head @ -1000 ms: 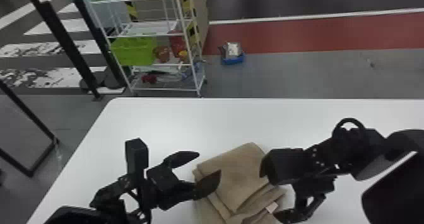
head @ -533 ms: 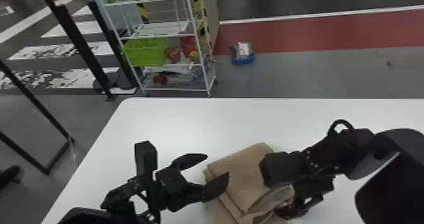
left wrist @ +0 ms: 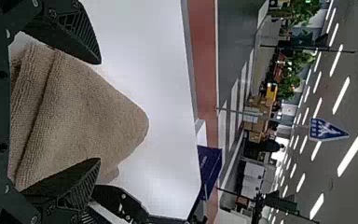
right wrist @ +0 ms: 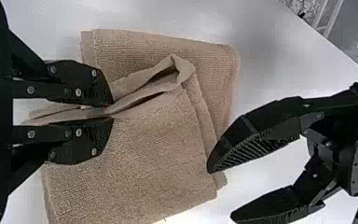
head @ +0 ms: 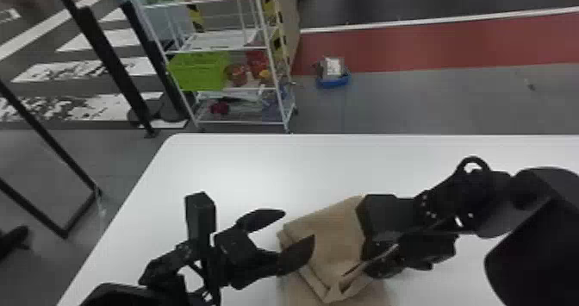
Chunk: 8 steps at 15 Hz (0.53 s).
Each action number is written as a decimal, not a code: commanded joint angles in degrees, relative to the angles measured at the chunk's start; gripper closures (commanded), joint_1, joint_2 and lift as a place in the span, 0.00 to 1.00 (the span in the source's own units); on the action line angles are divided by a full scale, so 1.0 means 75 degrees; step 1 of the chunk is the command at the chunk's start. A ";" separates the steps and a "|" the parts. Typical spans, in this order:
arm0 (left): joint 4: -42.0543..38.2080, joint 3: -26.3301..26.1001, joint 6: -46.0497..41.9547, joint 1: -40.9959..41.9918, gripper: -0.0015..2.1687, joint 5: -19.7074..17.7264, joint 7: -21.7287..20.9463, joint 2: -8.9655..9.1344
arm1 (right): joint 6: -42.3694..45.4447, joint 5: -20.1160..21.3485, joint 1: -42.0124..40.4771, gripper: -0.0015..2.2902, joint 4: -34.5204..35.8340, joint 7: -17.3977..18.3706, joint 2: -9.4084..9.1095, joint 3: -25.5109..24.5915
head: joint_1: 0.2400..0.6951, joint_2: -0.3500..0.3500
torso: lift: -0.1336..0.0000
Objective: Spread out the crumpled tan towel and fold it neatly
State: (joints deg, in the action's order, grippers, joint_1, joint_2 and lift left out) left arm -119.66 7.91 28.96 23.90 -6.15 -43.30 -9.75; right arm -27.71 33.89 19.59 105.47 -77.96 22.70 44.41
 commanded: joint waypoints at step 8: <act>-0.0124 0.0106 0.0000 0.0047 0.07 0.0000 -0.0062 0.0000 | -0.0332 -0.0651 -0.0116 0.66 0.0598 -0.0049 -0.0108 -0.0753 | 1.00 0.86 | 0.08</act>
State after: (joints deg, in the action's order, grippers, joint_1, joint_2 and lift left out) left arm -120.51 8.69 28.96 24.20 -6.15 -43.77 -9.75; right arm -28.65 30.41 18.93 108.60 -77.96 21.89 39.13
